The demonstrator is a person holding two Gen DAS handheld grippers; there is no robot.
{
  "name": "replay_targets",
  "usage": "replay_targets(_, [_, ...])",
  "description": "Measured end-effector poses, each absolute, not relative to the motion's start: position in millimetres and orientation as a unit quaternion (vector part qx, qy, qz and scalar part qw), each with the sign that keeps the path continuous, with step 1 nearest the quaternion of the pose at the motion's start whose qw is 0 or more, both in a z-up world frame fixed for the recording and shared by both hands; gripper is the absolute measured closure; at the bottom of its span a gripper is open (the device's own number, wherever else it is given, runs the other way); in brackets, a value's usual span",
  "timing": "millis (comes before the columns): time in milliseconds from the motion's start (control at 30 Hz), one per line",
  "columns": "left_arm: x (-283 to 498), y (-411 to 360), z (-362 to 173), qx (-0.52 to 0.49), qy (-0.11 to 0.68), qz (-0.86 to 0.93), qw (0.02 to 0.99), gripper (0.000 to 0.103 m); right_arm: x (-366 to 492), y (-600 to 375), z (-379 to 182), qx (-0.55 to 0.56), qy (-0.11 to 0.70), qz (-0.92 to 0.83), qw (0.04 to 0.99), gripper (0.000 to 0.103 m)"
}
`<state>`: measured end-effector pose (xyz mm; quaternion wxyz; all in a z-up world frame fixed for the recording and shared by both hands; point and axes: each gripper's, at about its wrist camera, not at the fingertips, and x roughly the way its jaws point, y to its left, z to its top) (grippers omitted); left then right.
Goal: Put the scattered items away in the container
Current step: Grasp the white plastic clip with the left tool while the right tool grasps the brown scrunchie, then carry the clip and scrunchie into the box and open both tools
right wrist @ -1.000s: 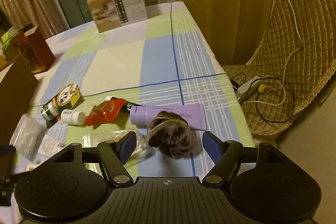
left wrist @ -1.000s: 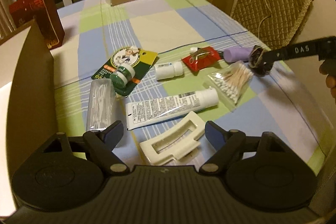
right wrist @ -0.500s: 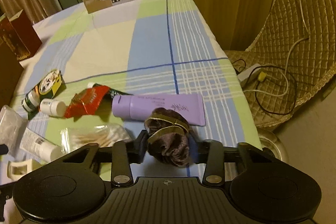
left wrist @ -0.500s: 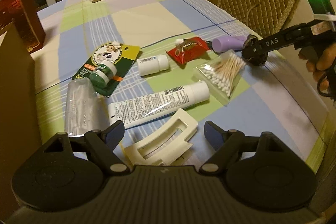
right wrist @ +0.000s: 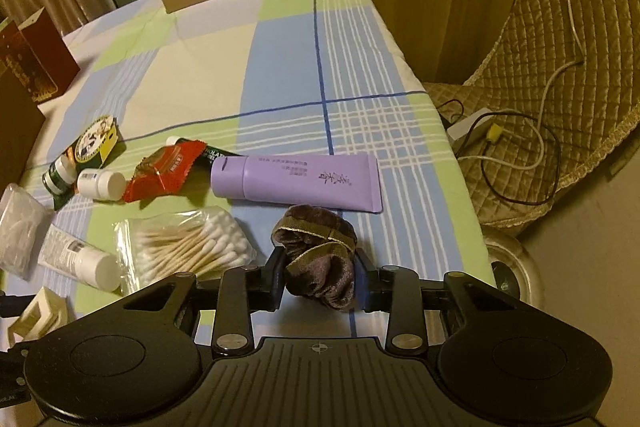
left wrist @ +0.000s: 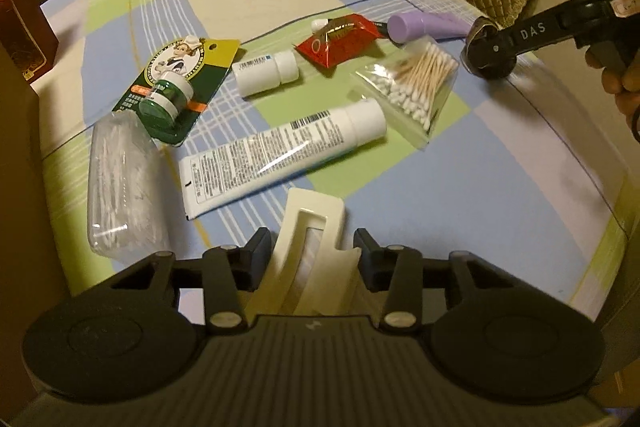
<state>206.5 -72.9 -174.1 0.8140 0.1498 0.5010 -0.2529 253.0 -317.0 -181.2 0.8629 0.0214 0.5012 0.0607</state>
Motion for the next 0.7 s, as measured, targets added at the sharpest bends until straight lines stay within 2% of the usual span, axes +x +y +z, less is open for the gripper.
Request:
replay_targets(133, [205.1, -73.5, -171.1, 0.159, 0.498, -0.253, 0.814, 0.068, 251.6, -312.9, -179.9, 0.011, 0.5, 0.067, 0.864, 0.069])
replay_targets(167, [203.6, -73.8, -169.3, 0.165, 0.493, -0.252, 0.816, 0.069, 250.8, -311.8, -179.0, 0.011, 0.499, 0.072, 0.864, 0.077])
replay_targets(233, [200.0, -72.9, -164.0, 0.171, 0.483, -0.252, 0.821, 0.073, 247.6, -310.0, -175.1, 0.017, 0.493, 0.079, 0.866, 0.078])
replay_targets(700, [175.1, -32.2, -88.4, 0.06, 0.422, -0.226, 0.876, 0.073, 199.7, -287.8, -128.2, 0.029, 0.448, 0.109, 0.887, 0.08])
